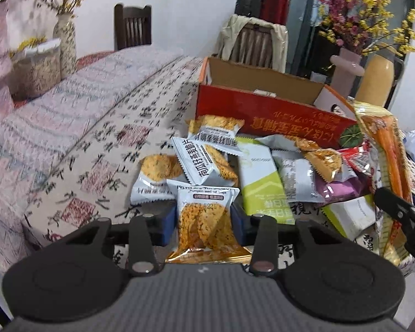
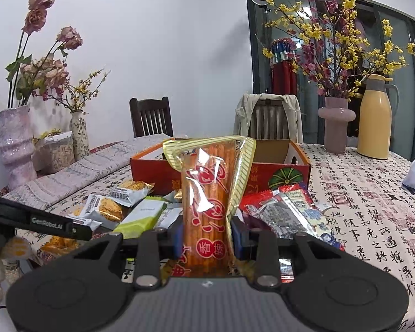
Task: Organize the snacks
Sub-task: 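Carry the sausage packet into the box with the right gripper while the left gripper carries a cracker packet there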
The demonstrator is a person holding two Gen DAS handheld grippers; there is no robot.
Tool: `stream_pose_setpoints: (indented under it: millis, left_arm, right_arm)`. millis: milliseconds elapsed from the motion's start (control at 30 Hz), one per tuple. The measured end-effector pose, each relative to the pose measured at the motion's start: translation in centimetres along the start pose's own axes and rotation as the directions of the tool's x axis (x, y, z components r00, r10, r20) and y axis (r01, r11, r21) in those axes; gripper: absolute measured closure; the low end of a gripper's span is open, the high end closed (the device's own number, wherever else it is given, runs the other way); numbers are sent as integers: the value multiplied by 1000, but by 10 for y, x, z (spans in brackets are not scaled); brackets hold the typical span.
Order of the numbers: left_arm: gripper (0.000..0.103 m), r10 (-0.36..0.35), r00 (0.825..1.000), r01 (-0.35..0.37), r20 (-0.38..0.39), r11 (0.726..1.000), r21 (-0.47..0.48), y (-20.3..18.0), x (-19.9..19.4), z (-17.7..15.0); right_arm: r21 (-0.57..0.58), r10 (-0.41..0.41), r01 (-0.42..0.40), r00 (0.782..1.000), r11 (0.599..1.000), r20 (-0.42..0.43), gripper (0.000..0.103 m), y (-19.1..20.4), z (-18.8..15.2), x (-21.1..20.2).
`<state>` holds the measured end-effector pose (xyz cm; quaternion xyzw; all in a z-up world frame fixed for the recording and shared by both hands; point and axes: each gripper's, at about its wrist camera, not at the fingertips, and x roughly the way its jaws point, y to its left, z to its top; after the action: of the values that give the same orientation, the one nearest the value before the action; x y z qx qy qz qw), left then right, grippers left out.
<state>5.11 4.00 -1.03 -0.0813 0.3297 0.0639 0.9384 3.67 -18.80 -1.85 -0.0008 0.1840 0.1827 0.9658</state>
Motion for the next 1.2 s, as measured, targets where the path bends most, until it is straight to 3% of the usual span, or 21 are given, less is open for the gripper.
stream_pose_setpoints:
  millis: [233,633,933,1200]
  left_arm:
    - [61,-25,998,23,53,999,35,-9,-11,10]
    - [61,-24,997,22,79,999,34,-8,-8,26]
    - [61,-40,982,28,183,997,68,-30,1,80]
    - [61,-53,974,39,219,997,71,-51,33,135]
  right_arm:
    - [2,-15,15,1000,1000,19,70,-4,10,0]
    - [17,-32,31,999,999,25,70,-12,20,7]
    - [8,-41,41,998,999,50,70,-28,70,30]
    - [17,-58,58,998,998,33,70,-50,123,79]
